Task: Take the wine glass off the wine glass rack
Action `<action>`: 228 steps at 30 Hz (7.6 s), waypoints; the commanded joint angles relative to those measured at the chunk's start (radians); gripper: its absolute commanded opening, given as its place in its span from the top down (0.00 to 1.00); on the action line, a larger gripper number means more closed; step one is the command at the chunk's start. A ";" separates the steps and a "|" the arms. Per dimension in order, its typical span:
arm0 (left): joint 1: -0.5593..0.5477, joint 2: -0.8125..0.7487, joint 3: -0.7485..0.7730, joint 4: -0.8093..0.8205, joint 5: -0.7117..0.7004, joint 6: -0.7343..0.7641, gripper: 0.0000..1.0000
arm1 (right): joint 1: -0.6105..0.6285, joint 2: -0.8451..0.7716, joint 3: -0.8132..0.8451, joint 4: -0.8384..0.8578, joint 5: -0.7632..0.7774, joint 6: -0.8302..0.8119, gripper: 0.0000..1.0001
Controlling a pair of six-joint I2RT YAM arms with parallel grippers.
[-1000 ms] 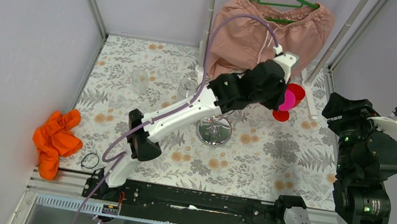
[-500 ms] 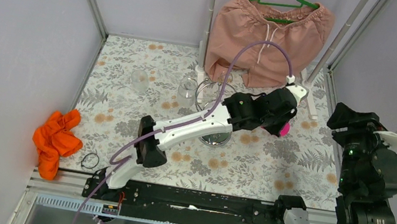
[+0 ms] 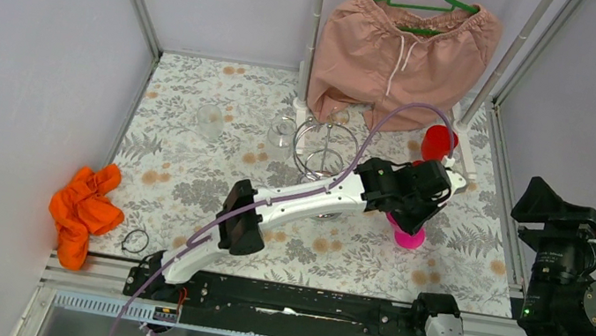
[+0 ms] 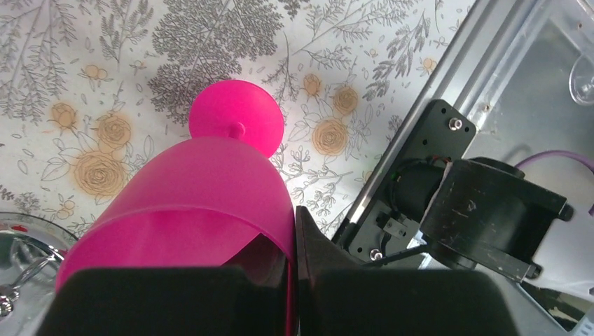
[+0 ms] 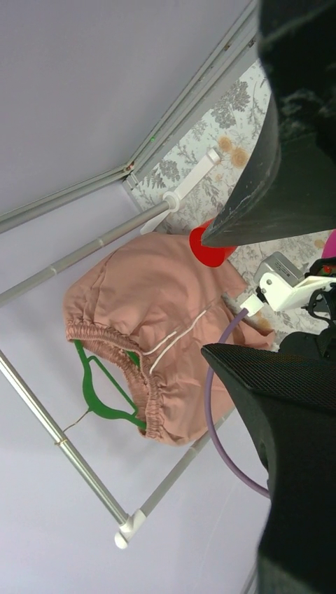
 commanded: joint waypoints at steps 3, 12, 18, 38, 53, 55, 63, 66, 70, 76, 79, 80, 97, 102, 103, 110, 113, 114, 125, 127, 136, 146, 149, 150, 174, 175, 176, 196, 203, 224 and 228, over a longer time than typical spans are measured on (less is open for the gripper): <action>-0.004 -0.013 0.034 -0.080 0.036 0.063 1.00 | 0.000 -0.034 -0.046 -0.006 0.014 0.009 0.40; -0.004 0.038 0.060 -0.180 -0.062 0.123 1.00 | -0.001 -0.063 -0.109 0.008 -0.007 0.024 0.40; -0.004 0.050 0.059 -0.223 -0.114 0.146 1.00 | 0.000 -0.069 -0.128 0.023 -0.009 0.025 0.39; 0.002 0.087 0.038 -0.301 -0.170 0.180 1.00 | 0.000 -0.072 -0.195 0.065 -0.039 0.034 0.39; 0.010 0.074 0.026 -0.273 -0.182 0.180 0.43 | -0.001 -0.062 -0.206 0.076 -0.062 0.037 0.38; 0.010 0.070 0.028 -0.270 -0.181 0.178 0.41 | 0.000 -0.062 -0.207 0.078 -0.066 0.036 0.38; 0.010 0.024 0.033 -0.250 -0.166 0.155 0.36 | -0.001 -0.064 -0.216 0.081 -0.070 0.034 0.38; 0.010 -0.014 0.034 -0.237 -0.161 0.145 0.36 | -0.001 -0.065 -0.219 0.083 -0.071 0.036 0.38; 0.010 -0.061 0.036 -0.222 -0.146 0.131 0.36 | -0.001 -0.065 -0.223 0.084 -0.078 0.041 0.38; 0.010 -0.135 0.044 -0.201 -0.115 0.113 0.36 | -0.001 -0.068 -0.229 0.093 -0.092 0.053 0.38; 0.010 -0.180 0.054 -0.186 -0.109 0.105 0.36 | -0.001 -0.062 -0.230 0.098 -0.106 0.063 0.38; 0.010 -0.197 0.054 -0.177 -0.106 0.104 0.36 | 0.000 -0.060 -0.232 0.100 -0.114 0.067 0.38; 0.391 -0.755 -0.535 0.611 0.380 -0.429 0.41 | 0.000 -0.044 -0.223 0.103 -0.176 0.064 0.38; 0.564 -0.846 -0.604 0.667 0.371 -0.547 0.41 | 0.000 -0.029 -0.239 0.125 -0.207 0.059 0.38; 0.599 -0.862 -0.618 0.669 0.371 -0.567 0.41 | 0.000 -0.024 -0.241 0.127 -0.211 0.058 0.38; 0.894 -0.959 -0.799 0.724 0.463 -0.711 0.43 | 0.000 0.014 -0.271 0.176 -0.253 0.058 0.38; 0.982 -0.973 -0.846 0.684 0.482 -0.694 0.44 | 0.000 0.044 -0.277 0.197 -0.278 0.063 0.38; 0.997 -0.975 -0.853 0.652 0.468 -0.673 0.44 | -0.001 0.052 -0.280 0.205 -0.285 0.065 0.38; 1.025 -0.965 -1.079 0.628 0.491 -0.555 0.44 | 0.000 0.146 -0.332 0.316 -0.365 0.106 0.38; 1.025 -0.962 -1.114 0.628 0.497 -0.543 0.44 | 0.000 0.159 -0.338 0.333 -0.374 0.113 0.38; 1.024 -0.971 -1.232 0.640 0.512 -0.511 0.44 | 0.000 0.180 -0.371 0.373 -0.404 0.144 0.38; 0.960 -0.975 -1.296 0.717 0.540 -0.543 0.44 | 0.000 0.180 -0.395 0.385 -0.404 0.157 0.38; 0.939 -0.969 -1.284 0.726 0.533 -0.546 0.44 | -0.001 0.181 -0.397 0.388 -0.404 0.157 0.38; 0.932 -0.966 -1.281 0.728 0.533 -0.548 0.44 | 0.000 0.179 -0.398 0.388 -0.404 0.156 0.38; 0.921 -1.031 -1.289 0.675 0.532 -0.501 0.65 | -0.001 0.168 -0.398 0.378 -0.404 0.168 0.38; 0.921 -1.034 -1.289 0.673 0.532 -0.499 0.64 | -0.001 0.168 -0.399 0.380 -0.404 0.169 0.38; 0.922 -1.037 -1.292 0.673 0.534 -0.495 0.63 | 0.000 0.169 -0.399 0.379 -0.416 0.169 0.38; 0.926 -1.015 -1.327 0.739 0.569 -0.469 0.88 | 0.000 0.210 -0.405 0.404 -0.455 0.197 0.38; 0.951 -1.033 -1.313 0.733 0.579 -0.480 0.90 | -0.001 0.222 -0.414 0.421 -0.474 0.208 0.39; 0.972 -1.012 -1.305 0.757 0.625 -0.479 0.80 | -0.001 0.221 -0.436 0.434 -0.488 0.207 0.38; 0.977 -1.011 -1.297 0.755 0.625 -0.473 0.86 | -0.001 0.220 -0.437 0.434 -0.488 0.208 0.38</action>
